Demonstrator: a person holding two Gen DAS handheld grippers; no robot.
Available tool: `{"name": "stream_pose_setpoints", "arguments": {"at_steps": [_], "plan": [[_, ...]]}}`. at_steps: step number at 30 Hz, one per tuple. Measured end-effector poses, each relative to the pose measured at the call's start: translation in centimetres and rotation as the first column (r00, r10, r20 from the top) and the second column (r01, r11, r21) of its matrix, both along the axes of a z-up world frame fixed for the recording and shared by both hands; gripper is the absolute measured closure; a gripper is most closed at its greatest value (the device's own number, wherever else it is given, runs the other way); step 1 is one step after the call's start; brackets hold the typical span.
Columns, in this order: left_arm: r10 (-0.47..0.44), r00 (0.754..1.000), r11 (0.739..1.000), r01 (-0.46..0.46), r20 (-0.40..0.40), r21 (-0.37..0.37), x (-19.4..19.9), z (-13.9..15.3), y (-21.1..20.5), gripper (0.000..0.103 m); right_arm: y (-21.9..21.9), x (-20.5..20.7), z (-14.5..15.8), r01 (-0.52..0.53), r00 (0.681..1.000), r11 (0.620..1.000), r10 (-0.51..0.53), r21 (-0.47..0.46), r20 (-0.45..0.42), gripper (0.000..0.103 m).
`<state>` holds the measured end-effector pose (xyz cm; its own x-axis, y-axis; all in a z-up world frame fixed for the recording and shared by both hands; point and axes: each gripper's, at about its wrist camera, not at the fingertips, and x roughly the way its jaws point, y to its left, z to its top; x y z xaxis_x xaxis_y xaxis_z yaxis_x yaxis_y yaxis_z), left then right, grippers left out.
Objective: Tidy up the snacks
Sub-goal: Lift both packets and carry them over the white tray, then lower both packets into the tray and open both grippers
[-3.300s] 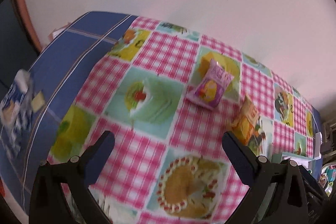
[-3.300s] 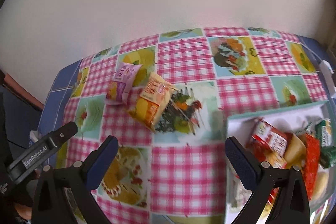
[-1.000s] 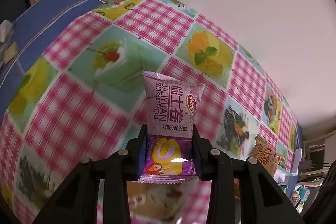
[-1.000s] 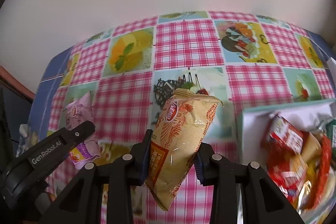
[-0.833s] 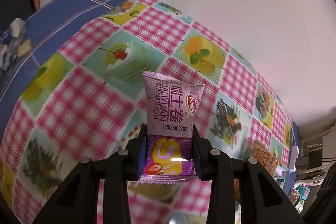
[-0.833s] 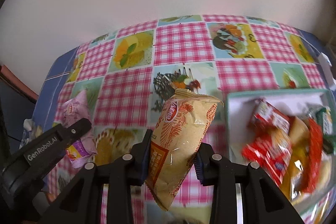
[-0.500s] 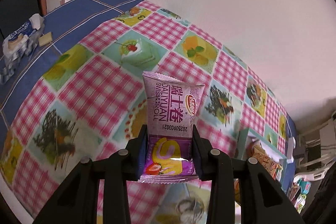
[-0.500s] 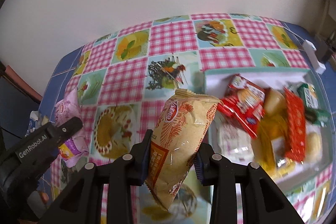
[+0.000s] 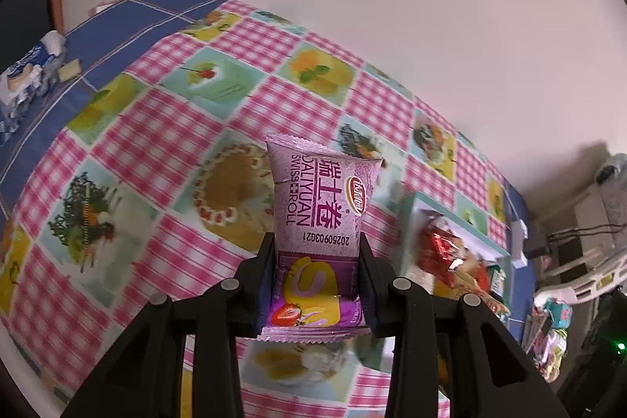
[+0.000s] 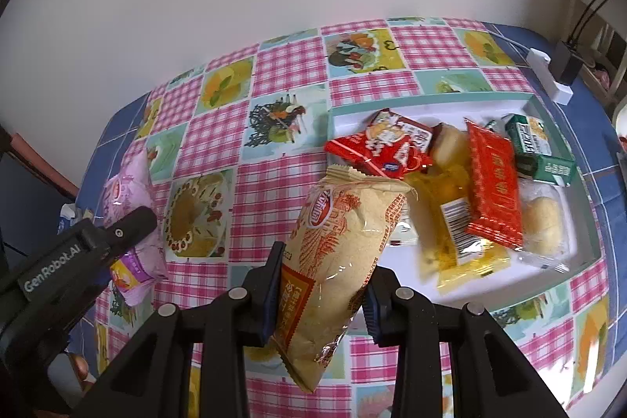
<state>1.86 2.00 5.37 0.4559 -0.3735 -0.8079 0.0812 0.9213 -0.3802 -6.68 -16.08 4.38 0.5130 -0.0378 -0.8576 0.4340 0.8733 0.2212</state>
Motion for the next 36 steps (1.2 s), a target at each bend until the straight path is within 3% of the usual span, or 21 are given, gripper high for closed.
{"name": "stream_pose_setpoints", "arguments": {"at_steps": [8,14,23,29,36], "plan": [[-0.048,0.998,0.999,0.048,0.027,0.015,-0.6,0.7,-2.2,0.064,-3.2,-0.6,0.8,0.051,0.998,0.998,-0.051,0.029,0.024,0.066],[-0.162,0.986,0.987,0.162,0.028,0.022,-1.7,0.6,-5.7,0.064,-6.7,-1.7,0.7,0.134,0.991,0.990,-0.135,0.036,0.013,0.066],[-0.378,0.926,0.923,0.378,-0.011,0.074,-4.7,-1.3,-12.8,0.064,-12.9,-4.6,-0.6,0.296,0.955,0.952,-0.295,0.077,-0.020,0.066],[-0.428,0.903,0.897,0.431,-0.046,0.095,-5.1,-3.1,-15.3,0.064,-15.0,-5.0,-1.9,0.320,0.947,0.943,-0.318,0.085,-0.039,0.066],[-0.439,0.893,0.888,0.448,-0.098,0.100,-4.6,-5.4,-16.8,0.064,-15.4,-4.0,-3.7,0.302,0.952,0.950,-0.296,0.075,-0.078,0.066]]}}
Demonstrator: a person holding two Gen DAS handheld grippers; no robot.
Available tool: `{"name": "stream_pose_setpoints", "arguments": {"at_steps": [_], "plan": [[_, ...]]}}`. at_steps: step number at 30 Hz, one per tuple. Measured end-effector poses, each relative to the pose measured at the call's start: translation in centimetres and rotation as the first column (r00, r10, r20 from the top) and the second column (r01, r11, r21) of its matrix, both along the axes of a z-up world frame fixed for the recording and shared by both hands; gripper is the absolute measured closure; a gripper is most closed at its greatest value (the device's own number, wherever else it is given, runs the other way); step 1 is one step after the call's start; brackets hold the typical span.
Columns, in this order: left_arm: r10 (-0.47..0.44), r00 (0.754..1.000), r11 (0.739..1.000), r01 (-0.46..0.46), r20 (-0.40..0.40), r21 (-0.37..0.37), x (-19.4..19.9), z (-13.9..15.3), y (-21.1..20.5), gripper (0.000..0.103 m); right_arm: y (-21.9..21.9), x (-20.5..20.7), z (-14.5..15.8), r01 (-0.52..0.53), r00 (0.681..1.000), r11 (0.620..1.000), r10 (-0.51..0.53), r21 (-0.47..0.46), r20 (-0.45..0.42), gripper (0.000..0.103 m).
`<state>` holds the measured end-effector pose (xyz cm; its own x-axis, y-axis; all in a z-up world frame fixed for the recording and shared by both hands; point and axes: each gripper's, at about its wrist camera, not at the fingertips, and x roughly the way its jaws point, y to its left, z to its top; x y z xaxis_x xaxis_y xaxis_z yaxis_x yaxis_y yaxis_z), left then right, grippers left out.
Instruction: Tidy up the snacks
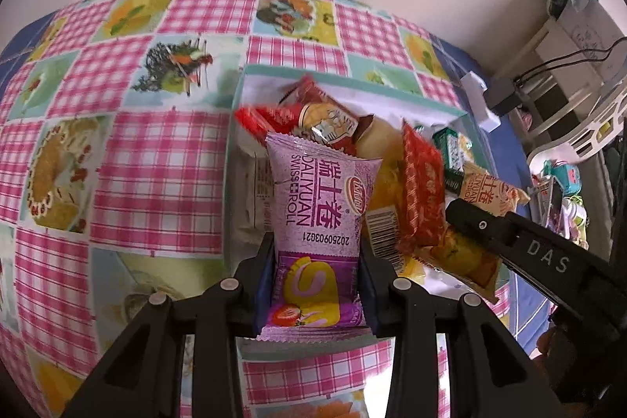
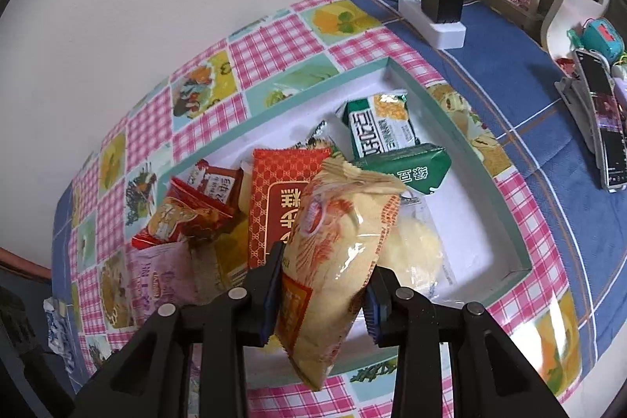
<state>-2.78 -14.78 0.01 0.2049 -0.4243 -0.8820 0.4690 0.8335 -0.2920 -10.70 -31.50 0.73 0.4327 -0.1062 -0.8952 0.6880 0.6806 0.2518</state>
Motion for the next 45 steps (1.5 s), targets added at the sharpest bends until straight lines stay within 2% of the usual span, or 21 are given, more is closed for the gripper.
{"name": "stream_pose_setpoints", "arguments": {"at_steps": [6,14,17,19,21,23,24,25,29,33,36,39,41,42,45], "plan": [[0.006,0.998,1.000,-0.004,-0.056,0.025,0.5,-2.3,-0.6,0.064,-0.3,0.3,-1.1,0.001,1.000,1.000,-0.001,0.011,-0.021,0.066],[0.004,0.998,1.000,-0.002,-0.060,0.030,0.5,-2.5,-0.8,0.063,-0.2,0.4,-1.1,-0.005,1.000,1.000,0.005,0.009,-0.029,0.065],[-0.006,0.999,1.000,0.007,-0.049,0.026,0.5,-1.9,-0.7,0.059,-0.2,0.4,-1.1,-0.009,0.999,1.000,0.010,0.009,-0.032,0.065],[-0.004,0.999,1.000,0.005,-0.045,0.015,0.5,-1.2,-0.7,0.050,-0.1,0.4,-1.1,-0.013,0.999,1.000,0.013,0.010,-0.034,0.065],[-0.004,0.999,1.000,0.004,-0.041,0.005,0.4,-0.5,-0.5,0.046,-0.1,0.4,-1.0,-0.018,0.999,1.000,0.018,0.006,-0.031,0.065],[0.000,0.999,1.000,0.000,-0.032,0.005,0.3,0.2,-0.2,0.045,0.0,0.4,-0.8,-0.026,0.999,1.000,0.026,0.006,-0.020,0.057],[0.001,1.000,1.000,-0.001,-0.026,0.001,0.3,0.5,0.0,0.043,0.1,0.3,-0.7,-0.029,0.999,1.000,0.029,0.007,-0.013,0.048],[0.003,1.000,1.000,-0.003,-0.022,-0.002,0.3,0.8,0.1,0.041,0.2,0.3,-0.5,-0.035,0.999,0.999,0.035,0.003,-0.005,0.044],[0.042,0.999,0.999,-0.042,-0.003,0.003,0.5,1.9,1.4,0.038,0.7,0.5,0.0,-0.051,0.999,0.998,0.051,-0.022,0.005,0.036],[0.118,0.992,0.993,-0.119,0.037,0.025,1.2,2.7,3.4,0.036,0.8,0.5,0.2,-0.062,0.998,0.998,0.063,-0.033,0.014,0.027],[0.194,0.976,0.978,-0.200,0.096,0.065,2.0,3.1,4.9,0.016,1.1,0.6,0.4,-0.071,0.997,0.997,0.072,-0.040,0.024,0.019],[0.250,0.956,0.958,-0.268,0.152,0.106,2.8,3.1,6.3,0.014,1.5,0.6,0.6,-0.080,0.996,0.995,0.082,-0.051,0.038,0.010],[0.272,0.946,0.947,-0.295,0.178,0.123,3.1,3.0,7.1,0.008,1.8,0.6,0.8,-0.083,0.995,0.995,0.086,-0.058,0.049,0.002],[0.278,0.942,0.943,-0.305,0.189,0.130,3.3,2.9,7.4,0.001,1.9,0.6,0.9,-0.084,0.995,0.994,0.087,-0.065,0.052,0.000],[0.285,0.932,0.932,-0.324,0.225,0.162,3.6,2.8,8.1,0.000,2.2,0.4,1.2,-0.084,0.994,0.993,0.090,-0.088,0.060,0.000]]}}
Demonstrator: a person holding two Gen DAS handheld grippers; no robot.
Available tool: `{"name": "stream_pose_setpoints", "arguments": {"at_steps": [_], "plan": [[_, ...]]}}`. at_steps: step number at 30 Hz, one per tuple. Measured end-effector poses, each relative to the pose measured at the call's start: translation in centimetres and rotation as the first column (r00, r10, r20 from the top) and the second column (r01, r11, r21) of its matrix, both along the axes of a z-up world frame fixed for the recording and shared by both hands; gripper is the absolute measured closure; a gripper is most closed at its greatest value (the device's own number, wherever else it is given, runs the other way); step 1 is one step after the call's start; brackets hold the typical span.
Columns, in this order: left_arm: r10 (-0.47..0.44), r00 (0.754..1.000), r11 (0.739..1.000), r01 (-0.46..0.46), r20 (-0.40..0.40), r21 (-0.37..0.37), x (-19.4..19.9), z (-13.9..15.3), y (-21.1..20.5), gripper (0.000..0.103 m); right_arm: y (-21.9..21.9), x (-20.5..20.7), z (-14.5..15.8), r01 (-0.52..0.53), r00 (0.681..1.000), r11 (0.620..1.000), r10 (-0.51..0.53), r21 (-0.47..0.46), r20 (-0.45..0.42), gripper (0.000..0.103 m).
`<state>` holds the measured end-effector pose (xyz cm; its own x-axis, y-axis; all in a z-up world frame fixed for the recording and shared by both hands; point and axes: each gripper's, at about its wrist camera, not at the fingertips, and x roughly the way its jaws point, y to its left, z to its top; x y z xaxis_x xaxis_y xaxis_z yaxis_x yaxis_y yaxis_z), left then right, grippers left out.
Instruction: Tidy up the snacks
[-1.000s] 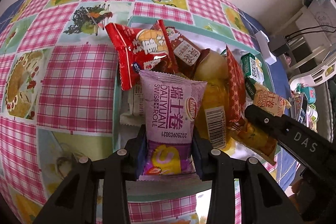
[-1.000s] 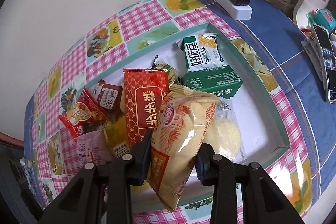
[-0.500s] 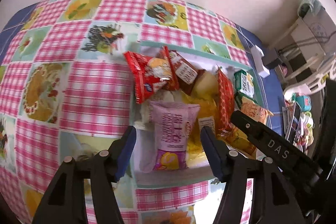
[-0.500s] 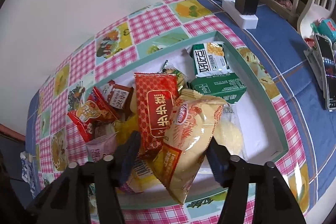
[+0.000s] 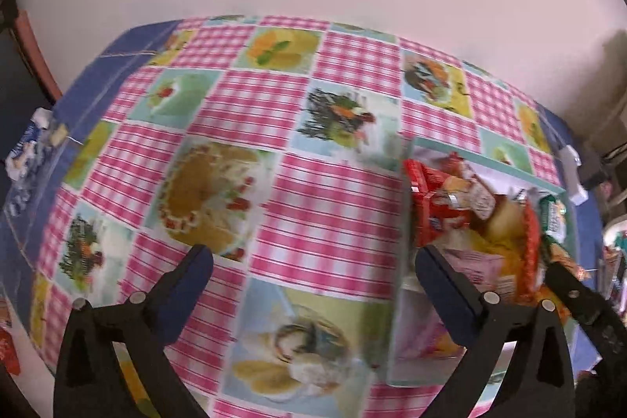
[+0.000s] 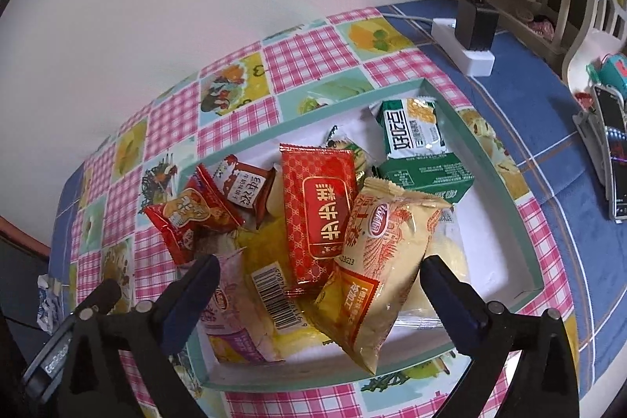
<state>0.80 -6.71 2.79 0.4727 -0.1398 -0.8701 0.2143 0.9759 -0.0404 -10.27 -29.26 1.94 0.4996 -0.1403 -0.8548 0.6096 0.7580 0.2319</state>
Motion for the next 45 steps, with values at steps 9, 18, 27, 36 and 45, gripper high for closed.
{"name": "stream_pose_setpoints", "arguments": {"at_steps": [9,18,27,36,45], "plan": [[0.043,0.999,0.992,-0.044,0.012,0.115,-0.6,-0.1,1.5,0.000,2.9,-0.8,1.4,-0.047,0.998,0.997,0.048,-0.055,0.026,0.000],[0.108,0.993,0.991,-0.104,-0.041,0.079,-3.0,0.4,5.5,0.000,7.1,-2.7,0.9,-0.116,0.993,0.989,0.116,-0.090,-0.016,0.000],[0.055,0.997,0.993,-0.049,-0.055,0.107,-6.0,-0.1,7.1,0.000,8.8,-4.9,0.3,-0.132,0.991,0.987,0.128,-0.097,-0.047,0.000],[0.035,0.998,0.995,-0.030,-0.053,0.099,-6.6,0.1,7.3,0.000,9.1,-5.3,0.9,-0.127,0.992,0.987,0.125,-0.099,-0.024,0.000],[0.039,0.998,0.996,-0.035,-0.046,0.078,-6.1,0.6,7.7,0.000,9.1,-4.9,1.0,-0.129,0.991,0.986,0.126,-0.109,-0.038,0.000]]}}
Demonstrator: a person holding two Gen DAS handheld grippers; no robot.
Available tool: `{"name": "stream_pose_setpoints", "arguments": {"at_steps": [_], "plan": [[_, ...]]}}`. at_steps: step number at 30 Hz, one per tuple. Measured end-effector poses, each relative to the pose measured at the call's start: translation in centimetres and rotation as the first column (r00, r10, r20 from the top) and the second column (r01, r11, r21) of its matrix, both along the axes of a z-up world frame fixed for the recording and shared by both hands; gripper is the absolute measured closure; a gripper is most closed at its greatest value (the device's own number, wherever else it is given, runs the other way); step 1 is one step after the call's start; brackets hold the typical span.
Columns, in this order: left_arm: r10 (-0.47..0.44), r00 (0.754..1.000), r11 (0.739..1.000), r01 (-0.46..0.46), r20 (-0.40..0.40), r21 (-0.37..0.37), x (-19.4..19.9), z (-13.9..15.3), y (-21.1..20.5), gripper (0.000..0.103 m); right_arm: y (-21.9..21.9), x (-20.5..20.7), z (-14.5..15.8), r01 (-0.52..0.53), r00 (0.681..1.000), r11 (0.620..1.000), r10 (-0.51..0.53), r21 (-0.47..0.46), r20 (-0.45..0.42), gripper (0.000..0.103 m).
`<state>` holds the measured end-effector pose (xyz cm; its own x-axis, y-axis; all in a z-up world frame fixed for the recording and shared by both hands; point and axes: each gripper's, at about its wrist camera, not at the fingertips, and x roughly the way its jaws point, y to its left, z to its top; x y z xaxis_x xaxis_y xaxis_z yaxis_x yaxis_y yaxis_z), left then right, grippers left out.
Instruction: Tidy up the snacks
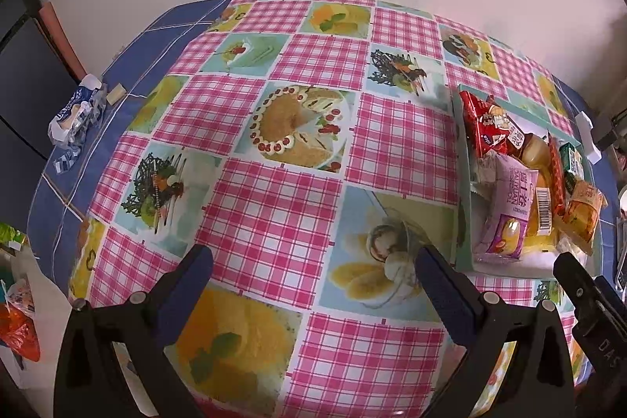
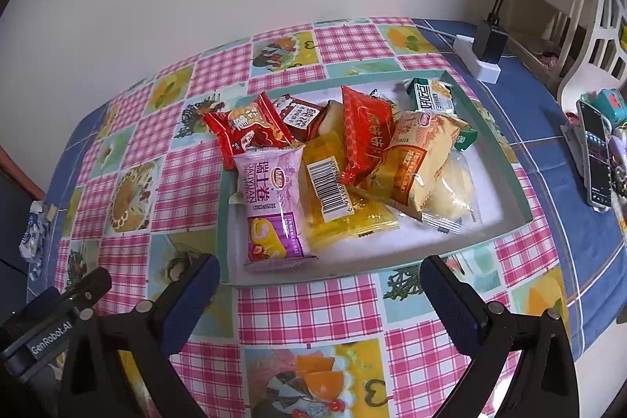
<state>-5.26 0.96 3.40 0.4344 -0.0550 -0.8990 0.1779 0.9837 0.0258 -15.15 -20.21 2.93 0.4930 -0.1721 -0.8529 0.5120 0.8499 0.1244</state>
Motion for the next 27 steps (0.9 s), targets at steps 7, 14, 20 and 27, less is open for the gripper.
{"name": "stream_pose_setpoints", "arguments": {"at_steps": [7,14,20,27], "plan": [[-0.013,1.000,1.000,0.013,-0.001,-0.008,0.06,0.17,-0.13,0.000,0.01,0.21,0.01,-0.010,1.000,1.000,0.010,-0.005,-0.006,0.000],[-0.009,1.000,1.000,0.010,0.004,-0.014,0.10,0.32,-0.03,0.000,0.27,0.29,0.09,-0.016,1.000,1.000,0.016,-0.007,-0.006,0.000],[-0.015,1.000,1.000,0.015,0.003,-0.017,0.12,0.32,-0.10,0.000,0.19,0.30,0.09,-0.020,1.000,1.000,0.019,-0.004,-0.010,0.000],[-0.014,1.000,1.000,0.014,0.011,-0.009,0.19,0.48,-0.01,0.000,0.25,0.37,-0.02,-0.023,1.000,1.000,0.023,-0.006,-0.015,0.000]]}}
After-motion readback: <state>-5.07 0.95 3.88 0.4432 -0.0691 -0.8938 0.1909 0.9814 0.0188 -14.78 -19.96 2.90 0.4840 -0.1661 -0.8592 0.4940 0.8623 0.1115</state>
